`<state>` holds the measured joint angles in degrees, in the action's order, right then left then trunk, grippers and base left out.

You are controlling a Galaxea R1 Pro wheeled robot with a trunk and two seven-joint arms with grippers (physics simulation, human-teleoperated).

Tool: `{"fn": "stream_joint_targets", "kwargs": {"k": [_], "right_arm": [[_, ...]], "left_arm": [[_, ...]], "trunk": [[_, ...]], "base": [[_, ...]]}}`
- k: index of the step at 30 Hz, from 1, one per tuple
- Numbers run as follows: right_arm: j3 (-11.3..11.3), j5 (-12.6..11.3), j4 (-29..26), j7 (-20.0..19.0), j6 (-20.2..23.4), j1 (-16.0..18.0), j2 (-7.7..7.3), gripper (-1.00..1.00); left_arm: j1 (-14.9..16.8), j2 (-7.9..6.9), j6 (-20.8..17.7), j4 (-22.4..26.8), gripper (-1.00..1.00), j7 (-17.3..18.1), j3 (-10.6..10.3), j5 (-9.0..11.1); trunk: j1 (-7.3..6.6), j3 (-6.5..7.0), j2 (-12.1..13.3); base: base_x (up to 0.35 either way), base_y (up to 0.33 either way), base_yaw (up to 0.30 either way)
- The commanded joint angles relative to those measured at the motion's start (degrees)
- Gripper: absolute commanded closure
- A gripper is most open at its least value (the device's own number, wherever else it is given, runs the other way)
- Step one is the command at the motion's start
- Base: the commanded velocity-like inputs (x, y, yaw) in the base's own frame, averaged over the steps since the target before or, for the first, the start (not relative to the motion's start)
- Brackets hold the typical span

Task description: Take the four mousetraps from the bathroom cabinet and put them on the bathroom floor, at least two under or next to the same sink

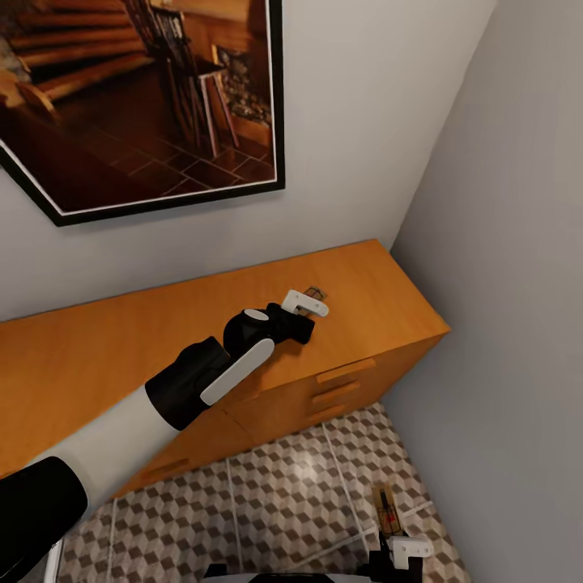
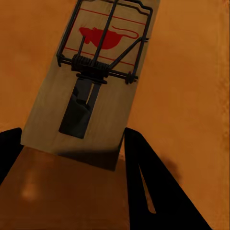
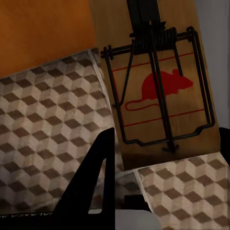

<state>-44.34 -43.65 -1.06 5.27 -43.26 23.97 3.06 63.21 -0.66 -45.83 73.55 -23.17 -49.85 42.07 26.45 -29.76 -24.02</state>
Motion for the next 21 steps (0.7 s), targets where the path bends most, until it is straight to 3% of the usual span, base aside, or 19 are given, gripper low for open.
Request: {"fn": "stream_joint_targets", "kwargs": {"k": [1,21], "right_arm": [[-0.49,-0.05,0.01,0.53,-0.07,0.02,0.02,1.00],[-0.49,-0.04,0.01,0.53,-0.07,0.02,0.02,1.00]], "left_arm": [[0.08,-0.06,-0.14,0.05,1.00,-0.56,-0.16,0.38],[0.10,-0.91,-0.10,-0.20,1.00,-0.56,-0.29,0.45]], "trunk": [[-0.01,-0.08,-0.10],[-0.01,-0.08,-0.10]], "base": [[-0.327,-0.072,0.000],[-0.330,-0.073,0.000]]}}
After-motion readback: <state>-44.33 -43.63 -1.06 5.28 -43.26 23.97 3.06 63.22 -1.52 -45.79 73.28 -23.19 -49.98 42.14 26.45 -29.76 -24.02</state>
